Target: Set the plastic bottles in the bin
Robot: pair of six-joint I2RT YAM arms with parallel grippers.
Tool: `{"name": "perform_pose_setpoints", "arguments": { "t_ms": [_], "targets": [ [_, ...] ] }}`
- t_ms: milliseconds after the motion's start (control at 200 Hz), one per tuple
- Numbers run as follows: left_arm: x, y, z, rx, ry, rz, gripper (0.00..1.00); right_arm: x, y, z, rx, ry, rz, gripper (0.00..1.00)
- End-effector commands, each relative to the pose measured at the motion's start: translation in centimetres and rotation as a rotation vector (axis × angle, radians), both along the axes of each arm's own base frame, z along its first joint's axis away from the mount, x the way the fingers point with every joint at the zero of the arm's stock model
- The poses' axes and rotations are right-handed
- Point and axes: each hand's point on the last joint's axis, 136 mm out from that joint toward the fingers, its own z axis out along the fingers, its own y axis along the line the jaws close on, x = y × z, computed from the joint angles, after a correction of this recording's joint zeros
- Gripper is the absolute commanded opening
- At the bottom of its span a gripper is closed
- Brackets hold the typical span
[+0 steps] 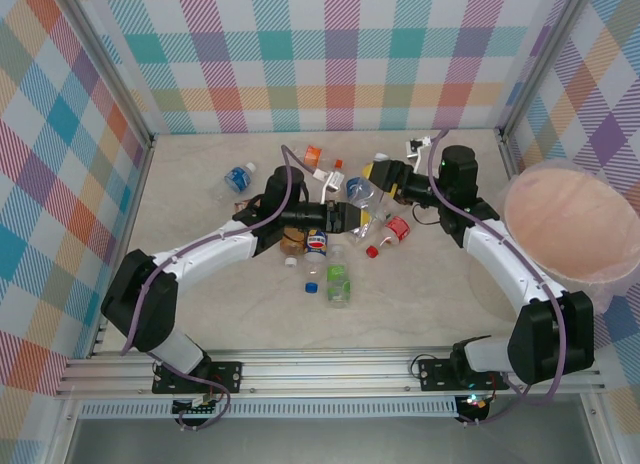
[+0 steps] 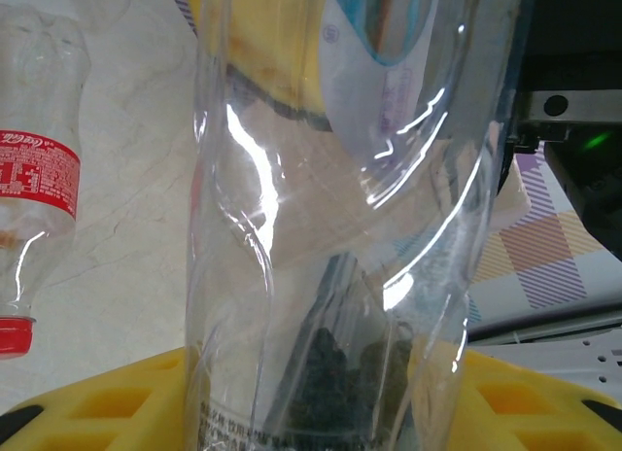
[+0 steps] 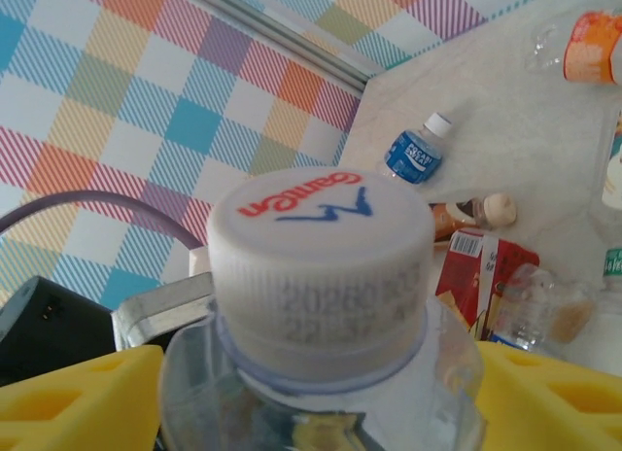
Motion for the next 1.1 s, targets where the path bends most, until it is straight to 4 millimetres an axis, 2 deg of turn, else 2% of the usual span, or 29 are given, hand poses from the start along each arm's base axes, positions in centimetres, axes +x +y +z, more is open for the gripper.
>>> {"name": "perform_pose_setpoints", "arguments": {
  "t_ms": [0,130,280,375,430,485,695,860,980,1095],
  "targets": [
    [-0.4,-0.8,2.0,-0.048,-0.039,-0.042,0.54,-0.4,0.3,1.6,0.008,-0.056,0.027,0.69],
    [-0.3,-0.9,1.9,-0.046,-0.034,-0.043,0.54,-0.3,0.2,1.2,-0.023,-0.051,0.018,0.57],
    [-0.3,-1.0,1.7,-0.040,-0.027,-0.046,0.59,-0.2,-0.1,1.1,-0.043,-0.061,0.002,0.50],
    [-0.2,-0.9,1.5,-0.026,-0.018,-0.035,0.71,0.0,-0.4,1.0,-0.058,-0.064,-0.020,0.48],
    [0.0,-0.9,1.4,-0.019,-0.015,-0.027,0.89,0.1,-0.6,1.1,-0.073,-0.068,-0.035,0.48],
    [0.0,-0.9,1.5,-0.025,-0.018,-0.027,1.00,0.3,-1.0,1.1,-0.102,-0.071,-0.060,0.46],
    [0.4,0.3,2.2,0.001,-0.077,0.051,1.00,0.8,-4.0,1.4,-0.266,-0.104,-0.209,0.44],
    [2.2,3.1,2.0,0.068,-0.148,0.265,1.00,1.0,-7.7,2.3,-0.437,-0.141,-0.349,0.42],
    [4.1,7.3,1.3,0.150,-0.192,0.519,1.00,0.8,-11.1,3.8,-0.607,-0.195,-0.468,0.42],
    [4.9,11.1,0.6,0.195,-0.211,0.707,1.00,0.4,-14.5,6.6,-0.762,-0.268,-0.592,0.43]
  ]
}}
